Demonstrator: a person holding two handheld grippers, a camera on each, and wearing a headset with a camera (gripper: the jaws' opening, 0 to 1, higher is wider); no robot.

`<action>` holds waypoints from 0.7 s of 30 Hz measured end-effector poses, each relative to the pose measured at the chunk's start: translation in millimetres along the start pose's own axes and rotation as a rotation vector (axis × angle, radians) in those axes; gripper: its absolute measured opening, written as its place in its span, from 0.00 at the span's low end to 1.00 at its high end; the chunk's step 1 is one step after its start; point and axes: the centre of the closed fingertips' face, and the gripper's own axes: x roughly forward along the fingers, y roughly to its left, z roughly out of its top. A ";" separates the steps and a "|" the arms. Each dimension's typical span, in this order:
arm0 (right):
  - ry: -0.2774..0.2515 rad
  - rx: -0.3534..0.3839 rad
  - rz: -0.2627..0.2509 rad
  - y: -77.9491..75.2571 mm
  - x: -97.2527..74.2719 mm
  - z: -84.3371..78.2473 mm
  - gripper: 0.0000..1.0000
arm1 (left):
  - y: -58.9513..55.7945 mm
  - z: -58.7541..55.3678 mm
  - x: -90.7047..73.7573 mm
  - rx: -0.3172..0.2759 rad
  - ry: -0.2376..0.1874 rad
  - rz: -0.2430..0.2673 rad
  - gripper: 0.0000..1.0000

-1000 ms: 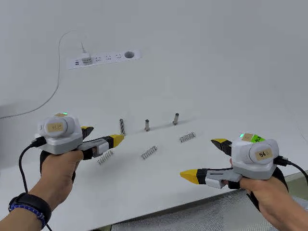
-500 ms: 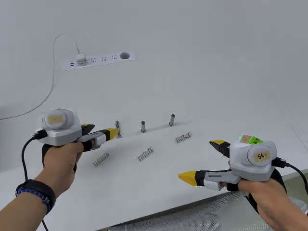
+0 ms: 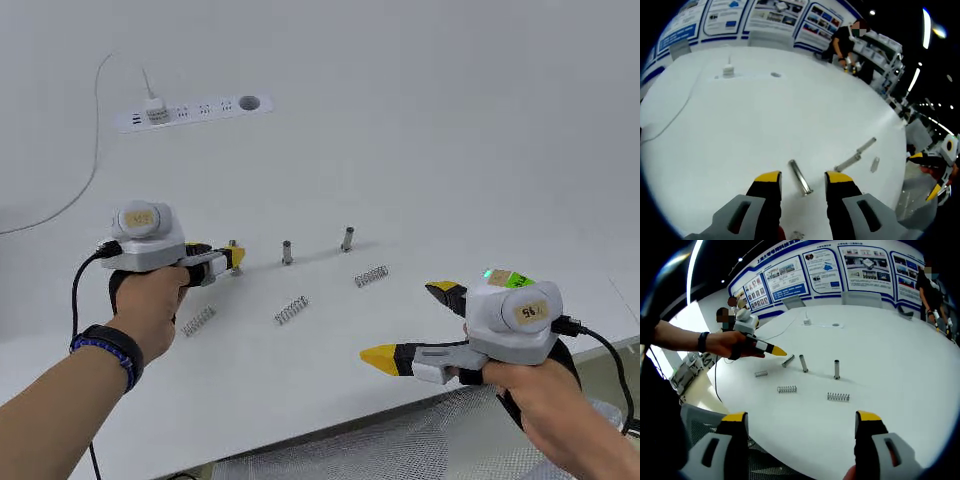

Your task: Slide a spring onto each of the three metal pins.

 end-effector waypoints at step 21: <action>0.016 0.018 -0.003 -3.9 -0.5 -5.8 0.89 | 5.4 -2.4 29.2 0.090 0.016 0.067 0.20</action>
